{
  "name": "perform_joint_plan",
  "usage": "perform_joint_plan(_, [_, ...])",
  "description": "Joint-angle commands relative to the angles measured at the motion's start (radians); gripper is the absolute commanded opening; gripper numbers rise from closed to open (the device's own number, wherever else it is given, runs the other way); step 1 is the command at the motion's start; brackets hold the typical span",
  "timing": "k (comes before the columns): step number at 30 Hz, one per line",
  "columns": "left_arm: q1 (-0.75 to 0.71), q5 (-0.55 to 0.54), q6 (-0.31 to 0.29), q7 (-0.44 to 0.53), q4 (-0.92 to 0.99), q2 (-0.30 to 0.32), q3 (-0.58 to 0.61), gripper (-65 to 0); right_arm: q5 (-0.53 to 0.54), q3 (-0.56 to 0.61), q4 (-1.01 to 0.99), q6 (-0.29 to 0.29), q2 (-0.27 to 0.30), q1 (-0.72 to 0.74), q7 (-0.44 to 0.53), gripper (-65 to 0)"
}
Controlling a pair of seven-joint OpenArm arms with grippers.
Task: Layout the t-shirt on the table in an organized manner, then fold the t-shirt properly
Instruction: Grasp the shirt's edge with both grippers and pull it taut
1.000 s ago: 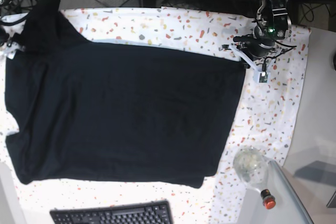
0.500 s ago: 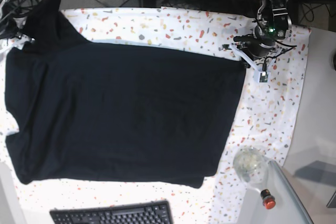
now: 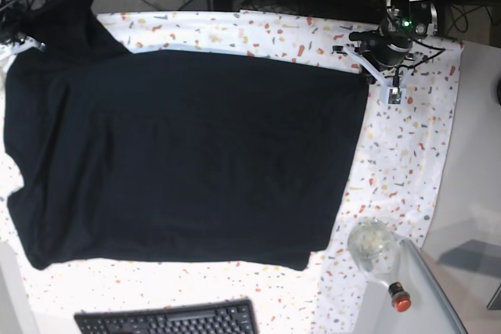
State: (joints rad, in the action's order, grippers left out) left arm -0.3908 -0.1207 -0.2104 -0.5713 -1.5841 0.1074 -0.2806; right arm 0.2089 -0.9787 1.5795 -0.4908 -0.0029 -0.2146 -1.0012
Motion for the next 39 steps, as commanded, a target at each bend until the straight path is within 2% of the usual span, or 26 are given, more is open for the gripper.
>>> perform_joint_plan(1, [-0.01, 0.0, 0.03, 0.018, -0.046, 0.008, -0.006, -65.0, 0.001, -0.006, 0.042, -0.004, 0.017, -0.007, -0.008, -65.0])
perform_joint_plan(4, [-0.035, 0.0, 0.076, 0.017, -0.108, 0.012, -0.004, -65.0, 0.001, -0.006, 0.061, 0.004, 0.017, -0.01, -0.015, -65.0])
perform_joint_plan(7, [-0.038, 0.0, 0.076, 0.014, -0.138, 0.01, -0.003, -65.0, 0.001, -0.009, 0.106, 0.004, 0.016, -0.018, -0.069, -65.0])
perform_joint_plan(11, [-0.035, 0.0, 0.076, 0.014, -0.123, 0.01, -0.004, -65.0, 0.001, -0.003, 0.152, 0.002, -0.026, -0.038, -0.069, -65.0])
perform_joint_plan(14, [-0.052, 0.002, 0.076, 0.007, -0.149, 0.01, -0.004, -65.0, 0.001, 0.007, 0.227, -0.004, -0.033, -0.056, -0.12, -65.0])
perform_joint_plan(17, [-0.07, 0.0, 0.076, -0.059, -0.195, 0.015, -0.006, -65.0, 0.001, 0.02, 0.269, -0.004, -0.059, -0.075, -0.103, -65.0])
perform_joint_plan(21, [-0.09, 0.0, 0.076, -0.123, -0.253, 0.013, -0.036, -65.0, 0.001, 0.025, 0.307, 0.001, -0.065, -0.113, -0.049, -65.0])
perform_joint_plan(25, [-0.089, 0.002, 0.076, -0.129, -0.206, 0.015, -0.05, -65.0, -0.001, 0.027, 0.195, 0.005, -0.058, -0.11, -0.021, -65.0])
perform_joint_plan(29, [-0.153, 0.002, 0.076, -0.131, -0.253, 0.012, -0.049, -65.0, -0.001, 0.027, 0.239, -0.003, -0.068, -0.134, -0.034, -65.0])
perform_joint_plan(33, [-0.181, 0.002, 0.076, -0.131, -0.236, 0.015, -0.059, -65.0, -0.001, 0.033, 0.201, 0.004, -0.072, -0.134, 0.032, -65.0])
perform_joint_plan(37, [-0.214, 0.002, 0.076, -0.177, -0.279, 0.016, -0.062, -65.0, -0.001, 0.09, 0.247, 0.004, -0.064, -0.145, 0.025, -65.0])
perform_joint_plan(39, [-0.188, 0.002, 0.076, -0.166, -0.216, 0.016, -0.062, -65.0, -0.002, 0.134, 0.209, 0.005, -0.056, -0.138, 0.038, -65.0])
